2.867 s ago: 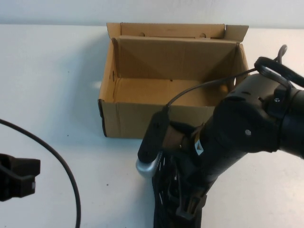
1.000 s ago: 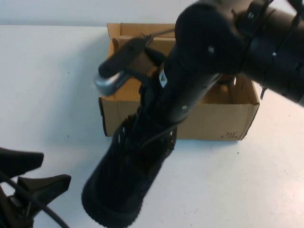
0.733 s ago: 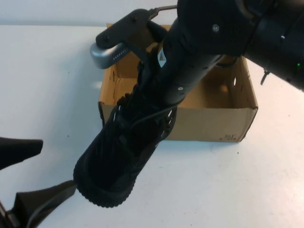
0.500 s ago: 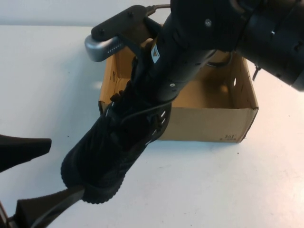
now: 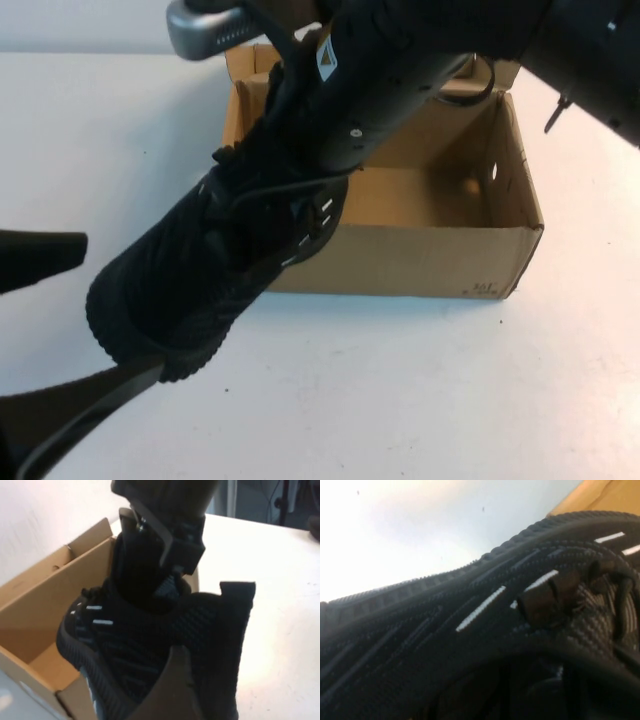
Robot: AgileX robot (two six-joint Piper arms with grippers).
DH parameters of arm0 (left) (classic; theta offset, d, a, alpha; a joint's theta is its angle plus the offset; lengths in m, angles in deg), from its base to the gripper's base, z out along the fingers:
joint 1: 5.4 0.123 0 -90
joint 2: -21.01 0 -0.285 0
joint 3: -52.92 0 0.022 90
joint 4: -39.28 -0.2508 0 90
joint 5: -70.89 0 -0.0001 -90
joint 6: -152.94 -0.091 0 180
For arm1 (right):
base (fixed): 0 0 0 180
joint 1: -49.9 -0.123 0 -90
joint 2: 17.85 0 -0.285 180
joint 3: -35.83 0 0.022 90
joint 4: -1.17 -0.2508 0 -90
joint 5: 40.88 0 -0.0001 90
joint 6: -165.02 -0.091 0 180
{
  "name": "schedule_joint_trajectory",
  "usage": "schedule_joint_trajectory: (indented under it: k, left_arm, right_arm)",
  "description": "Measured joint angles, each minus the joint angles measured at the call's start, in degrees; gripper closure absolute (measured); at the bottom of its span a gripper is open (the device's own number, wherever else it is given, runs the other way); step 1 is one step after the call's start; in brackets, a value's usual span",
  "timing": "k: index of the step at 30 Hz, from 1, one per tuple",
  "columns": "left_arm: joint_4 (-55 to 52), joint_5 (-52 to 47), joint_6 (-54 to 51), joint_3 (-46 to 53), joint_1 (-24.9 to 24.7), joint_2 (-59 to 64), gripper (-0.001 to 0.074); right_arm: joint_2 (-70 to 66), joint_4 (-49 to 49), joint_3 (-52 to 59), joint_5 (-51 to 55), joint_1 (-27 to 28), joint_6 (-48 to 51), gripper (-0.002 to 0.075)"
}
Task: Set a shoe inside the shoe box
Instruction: Hand over the shoe
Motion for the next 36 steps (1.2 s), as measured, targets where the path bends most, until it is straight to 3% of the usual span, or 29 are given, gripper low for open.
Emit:
schedule_joint_trajectory:
  k: [6, 25, 36]
  left_arm:
    - [-3.8, -0.4, 3.2, -2.3, 0.0, 2.5, 0.0136]
    - [-10.4, 3.6, 3.5, -6.2, -0.4, 13.5, 0.0136]
    - [-23.4, 6.0, 10.4, -11.3, -13.5, 22.5, 0.0136]
  right_arm:
    - [-1.0, -0.2, -3.4, 0.4, 0.8, -0.7, 0.0719]
    - [-6.8, -4.6, -4.7, 0.4, 10.8, -0.7, 0.0719]
    - [-7.8, -5.2, -4.8, 0.4, 10.8, 0.7, 0.0719]
